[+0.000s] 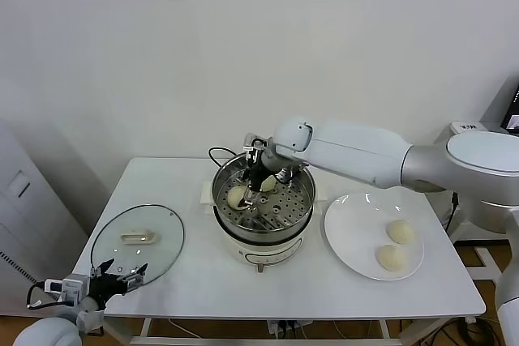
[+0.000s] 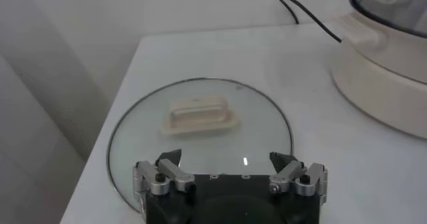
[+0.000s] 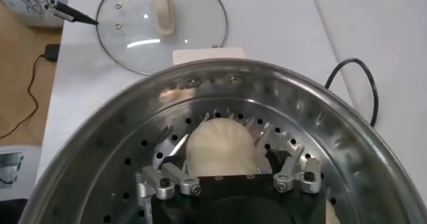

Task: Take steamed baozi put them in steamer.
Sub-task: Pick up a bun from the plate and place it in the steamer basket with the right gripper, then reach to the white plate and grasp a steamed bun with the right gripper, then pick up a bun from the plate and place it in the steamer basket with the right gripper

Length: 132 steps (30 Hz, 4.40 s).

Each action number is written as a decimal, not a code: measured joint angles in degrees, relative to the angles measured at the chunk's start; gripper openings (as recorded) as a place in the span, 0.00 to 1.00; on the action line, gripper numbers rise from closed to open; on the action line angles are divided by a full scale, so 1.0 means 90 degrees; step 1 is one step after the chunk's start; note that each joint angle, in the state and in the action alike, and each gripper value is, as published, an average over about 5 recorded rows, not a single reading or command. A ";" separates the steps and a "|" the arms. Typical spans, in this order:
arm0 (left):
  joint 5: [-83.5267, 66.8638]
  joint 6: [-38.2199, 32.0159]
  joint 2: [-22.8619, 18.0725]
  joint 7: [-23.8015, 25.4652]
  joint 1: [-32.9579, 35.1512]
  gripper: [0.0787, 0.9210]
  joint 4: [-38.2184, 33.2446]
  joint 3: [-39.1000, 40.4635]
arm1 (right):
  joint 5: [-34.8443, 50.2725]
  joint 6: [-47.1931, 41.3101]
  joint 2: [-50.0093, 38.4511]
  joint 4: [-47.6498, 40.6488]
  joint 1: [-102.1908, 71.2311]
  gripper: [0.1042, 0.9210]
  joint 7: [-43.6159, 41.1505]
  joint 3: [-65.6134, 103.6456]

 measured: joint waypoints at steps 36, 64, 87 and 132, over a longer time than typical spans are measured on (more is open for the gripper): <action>-0.0005 -0.0003 0.0010 0.0006 0.0051 0.88 -0.0125 -0.0005 | -0.3334 0.2202 -0.3546 0.0338 0.0353 0.88 -0.2787 -0.0390; 0.0014 0.0020 -0.0009 0.0004 0.0042 0.88 -0.0118 0.0035 | -0.4879 0.2749 -0.3648 -0.0160 -0.1922 0.88 -0.2670 0.1092; 0.0039 0.0022 -0.0022 0.0000 0.0056 0.88 -0.0134 0.0048 | -0.5200 0.2727 -0.3484 -0.0447 -0.2691 0.44 -0.2542 0.1827; 0.0062 0.0033 0.0002 -0.0010 0.0037 0.88 -0.0146 0.0070 | -0.4603 0.6019 -0.0892 0.0197 0.0009 0.43 -0.3281 0.1894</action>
